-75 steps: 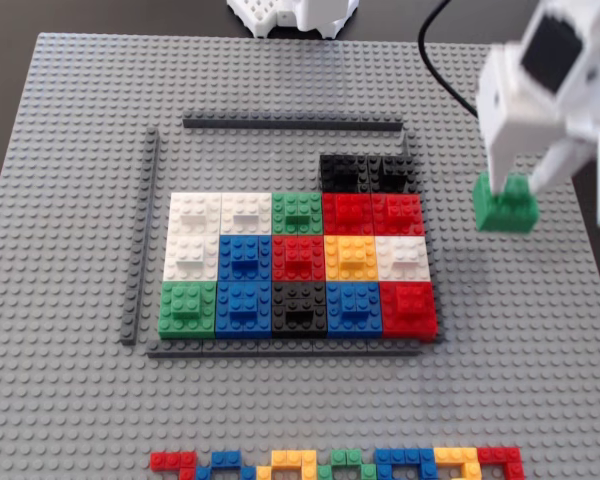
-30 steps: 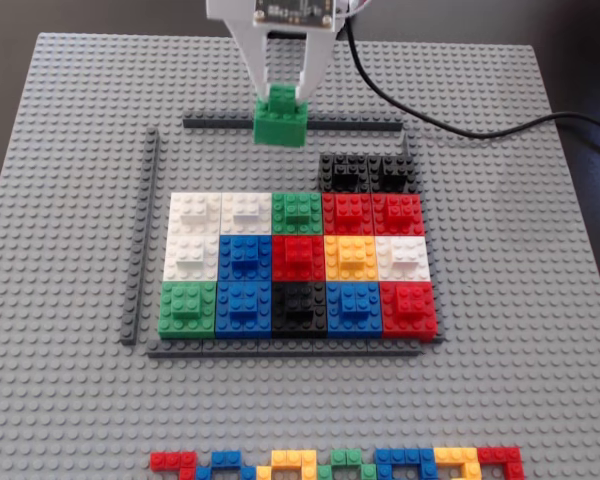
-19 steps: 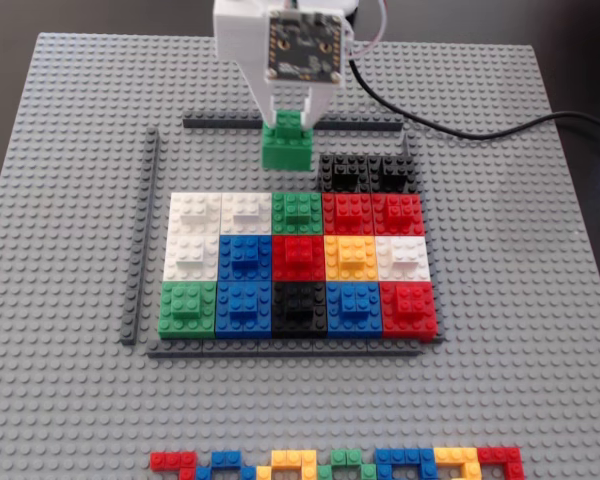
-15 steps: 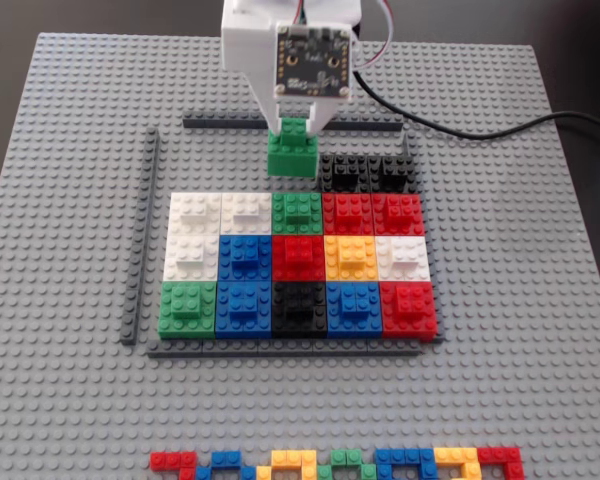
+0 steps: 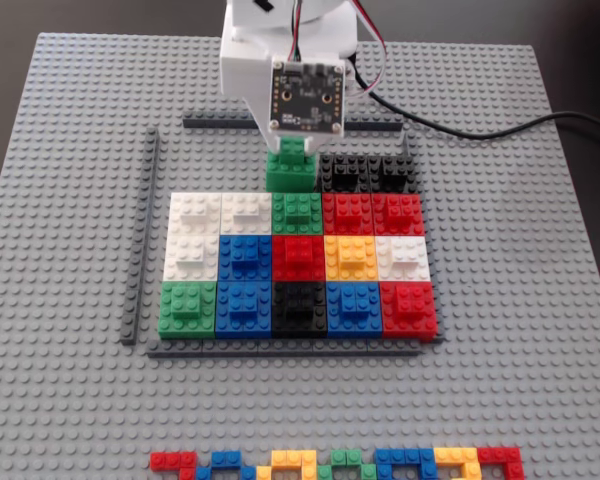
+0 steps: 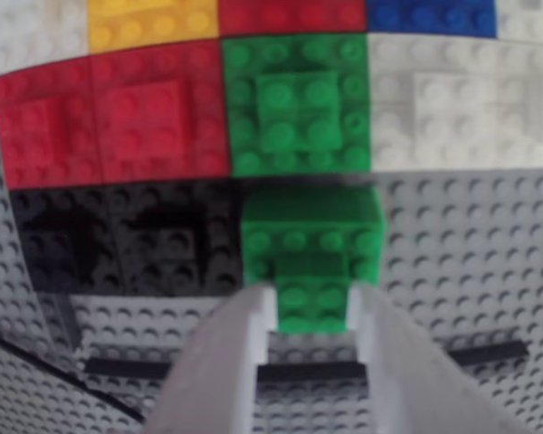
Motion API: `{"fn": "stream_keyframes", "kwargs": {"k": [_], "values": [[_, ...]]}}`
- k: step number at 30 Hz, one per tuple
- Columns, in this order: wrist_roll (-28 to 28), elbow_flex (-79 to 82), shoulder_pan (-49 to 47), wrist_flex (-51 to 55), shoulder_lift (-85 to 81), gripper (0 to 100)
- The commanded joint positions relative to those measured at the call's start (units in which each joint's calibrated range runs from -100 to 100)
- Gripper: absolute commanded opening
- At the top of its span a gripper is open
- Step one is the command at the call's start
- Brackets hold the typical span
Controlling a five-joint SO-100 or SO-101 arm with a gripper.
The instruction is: Grab the cube and place it into the grid
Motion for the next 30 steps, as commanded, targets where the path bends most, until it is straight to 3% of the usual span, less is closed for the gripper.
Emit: {"fn": "stream_keyframes", "kwargs": {"k": [1, 30], "values": [[-0.63, -2.34, -0.79, -0.57, -0.07, 1], [0.0, -4.42, -1.45, -2.86, 1.74, 2]]}}
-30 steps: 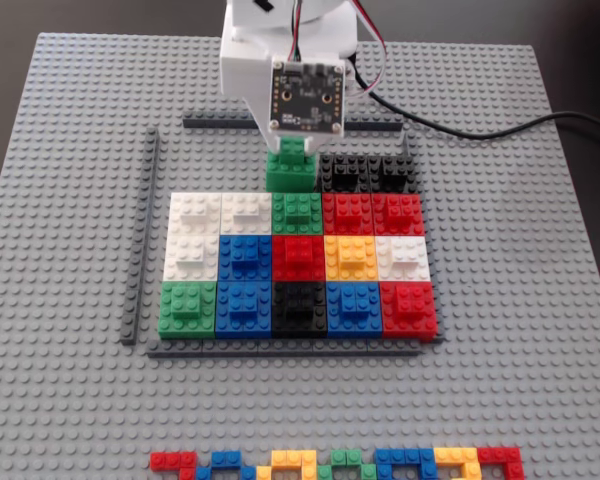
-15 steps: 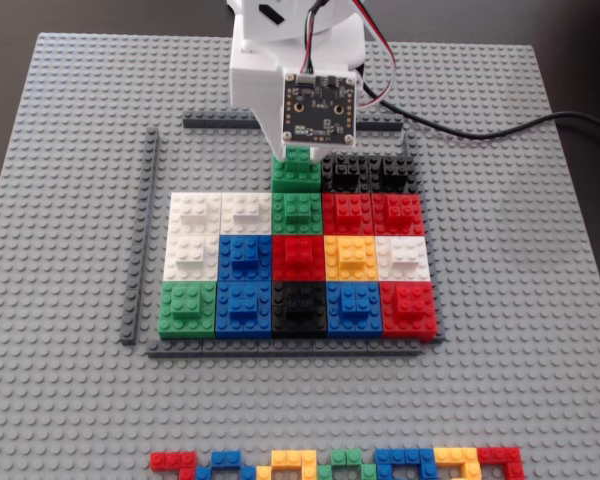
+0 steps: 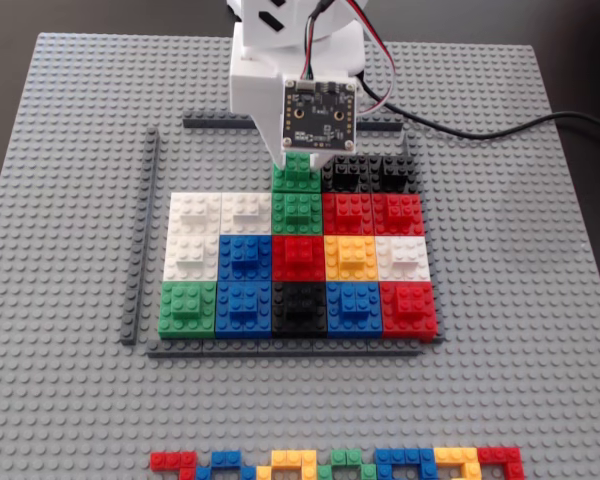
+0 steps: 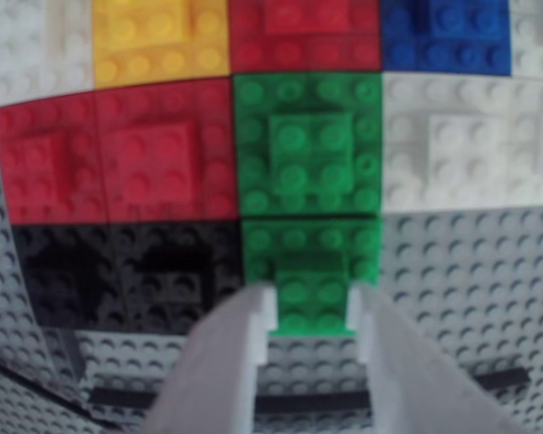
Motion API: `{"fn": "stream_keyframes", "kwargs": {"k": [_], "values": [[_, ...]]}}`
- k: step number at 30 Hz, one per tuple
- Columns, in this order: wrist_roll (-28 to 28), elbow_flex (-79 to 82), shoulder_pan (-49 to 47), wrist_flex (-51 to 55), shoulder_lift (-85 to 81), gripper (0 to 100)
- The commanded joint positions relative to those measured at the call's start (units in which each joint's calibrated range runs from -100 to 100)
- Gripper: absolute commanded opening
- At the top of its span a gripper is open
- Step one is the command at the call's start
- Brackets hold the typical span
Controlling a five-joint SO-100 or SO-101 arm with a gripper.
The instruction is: Grab the cube and place it into the grid
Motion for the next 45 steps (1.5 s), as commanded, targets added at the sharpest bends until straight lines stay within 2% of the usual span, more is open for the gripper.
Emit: {"fn": "stream_keyframes", "kwargs": {"k": [1, 6, 22, 45], "values": [[0.54, -4.16, -0.43, -0.76, -0.64, 2], [0.63, -3.61, -0.43, -0.86, -0.81, 2], [-0.05, -2.71, -0.06, -0.71, -2.53, 12], [-0.93, -6.97, 0.31, 1.83, -6.83, 14]]}}
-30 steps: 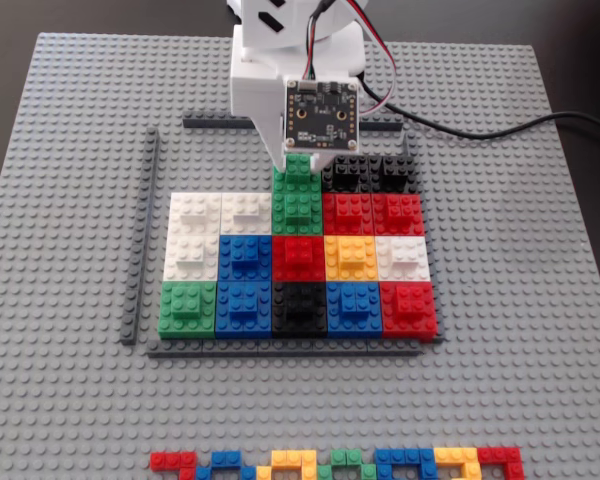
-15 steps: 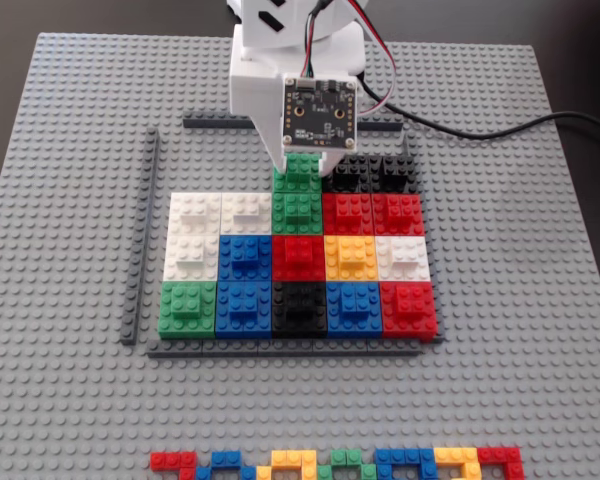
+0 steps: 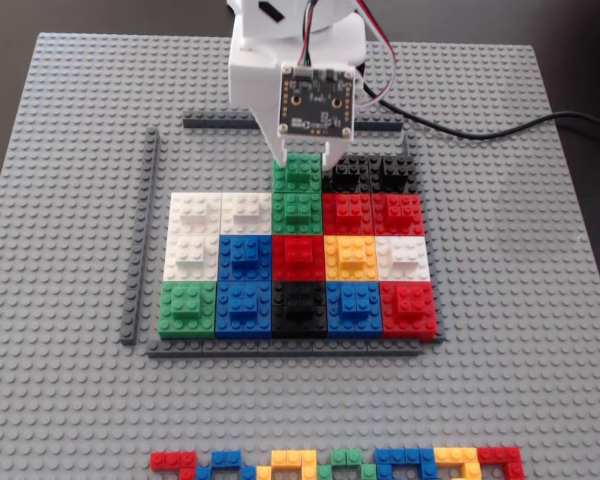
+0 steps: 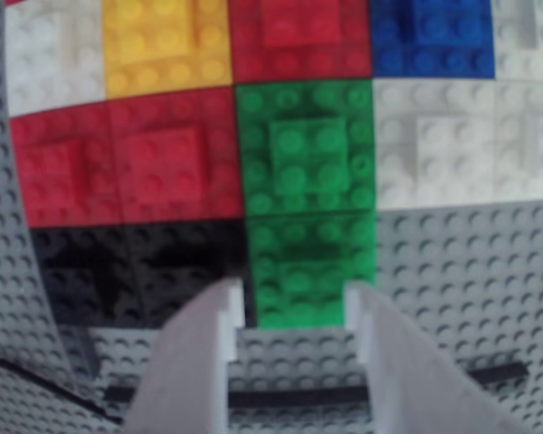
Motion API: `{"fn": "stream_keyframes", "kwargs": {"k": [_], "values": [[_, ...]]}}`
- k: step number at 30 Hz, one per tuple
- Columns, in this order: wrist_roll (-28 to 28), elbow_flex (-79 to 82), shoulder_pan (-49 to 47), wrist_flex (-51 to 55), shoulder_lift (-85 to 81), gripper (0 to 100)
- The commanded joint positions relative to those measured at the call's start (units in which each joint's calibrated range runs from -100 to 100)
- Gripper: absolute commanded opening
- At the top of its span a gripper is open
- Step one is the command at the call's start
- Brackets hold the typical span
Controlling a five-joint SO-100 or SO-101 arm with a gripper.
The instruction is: Grab the cube and place it into the grid
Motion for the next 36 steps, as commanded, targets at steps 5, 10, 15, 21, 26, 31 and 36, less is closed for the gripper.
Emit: {"fn": "stream_keyframes", "kwargs": {"k": [5, 10, 15, 21, 26, 31, 36], "values": [[-0.68, -10.34, -0.35, 3.68, -9.26, 15], [-0.83, -13.15, -1.83, 7.15, -18.38, 15], [-0.88, -13.96, -2.93, 9.64, -29.9, 14], [-0.83, -8.53, -3.08, 8.18, -44.86, 12], [-0.2, 0.54, -4.04, 4.12, -56.38, 10], [-0.2, 10.68, -4.63, -0.22, -67.3, 5], [1.07, 18.3, -4.55, -2.03, -74.1, 0]]}}
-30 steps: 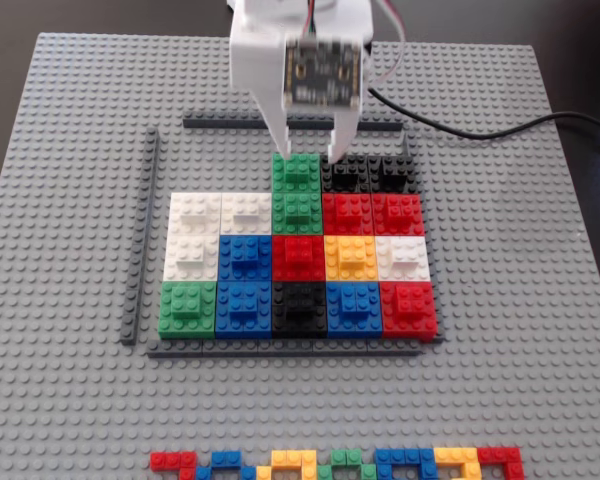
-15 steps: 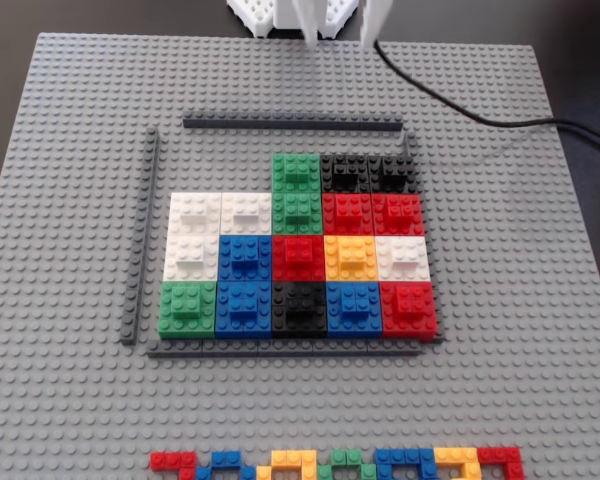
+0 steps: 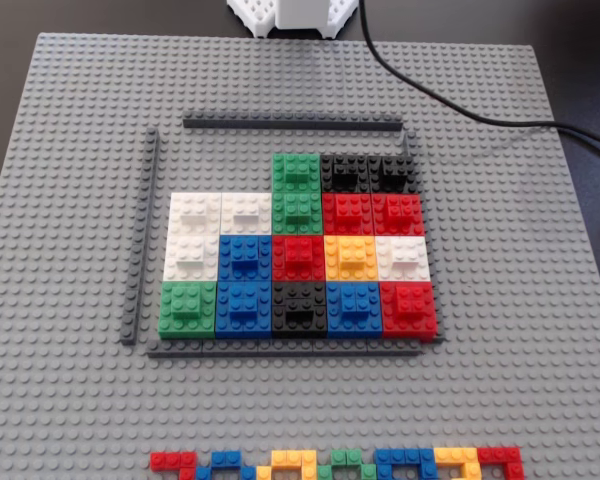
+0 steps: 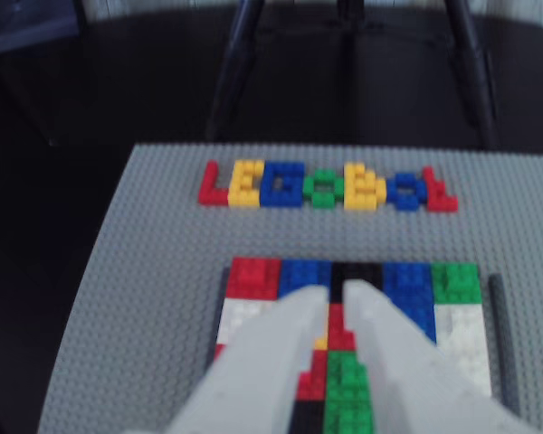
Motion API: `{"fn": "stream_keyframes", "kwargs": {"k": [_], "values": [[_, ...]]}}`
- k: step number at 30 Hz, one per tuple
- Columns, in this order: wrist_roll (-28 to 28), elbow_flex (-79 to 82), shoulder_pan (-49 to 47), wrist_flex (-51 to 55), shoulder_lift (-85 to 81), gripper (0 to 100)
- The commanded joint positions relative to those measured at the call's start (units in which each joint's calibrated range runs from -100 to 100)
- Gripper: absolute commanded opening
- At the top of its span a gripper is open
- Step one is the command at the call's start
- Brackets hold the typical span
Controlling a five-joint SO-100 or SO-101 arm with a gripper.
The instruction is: Grab the cube and place it into the grid
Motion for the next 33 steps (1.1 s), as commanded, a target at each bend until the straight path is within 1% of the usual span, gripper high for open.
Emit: {"fn": "stream_keyframes", "kwargs": {"k": [1, 3, 6, 13, 15, 20, 28, 33], "values": [[1.27, 5.0, 0.04, -2.62, -5.41, 0], [0.1, 7.9, 0.56, -4.03, -6.87, 0], [1.22, 14.61, 1.07, -7.31, -9.62, 0], [1.12, 26.12, 1.52, -11.95, -13.23, 0], [0.24, 28.11, 1.59, -12.78, -13.23, 0], [-0.15, 32.73, 1.59, -12.73, -13.23, 0], [2.34, 42.43, 1.96, -10.92, -13.23, 0], [2.88, 46.6, 2.84, -11.31, -13.23, 0]]}}
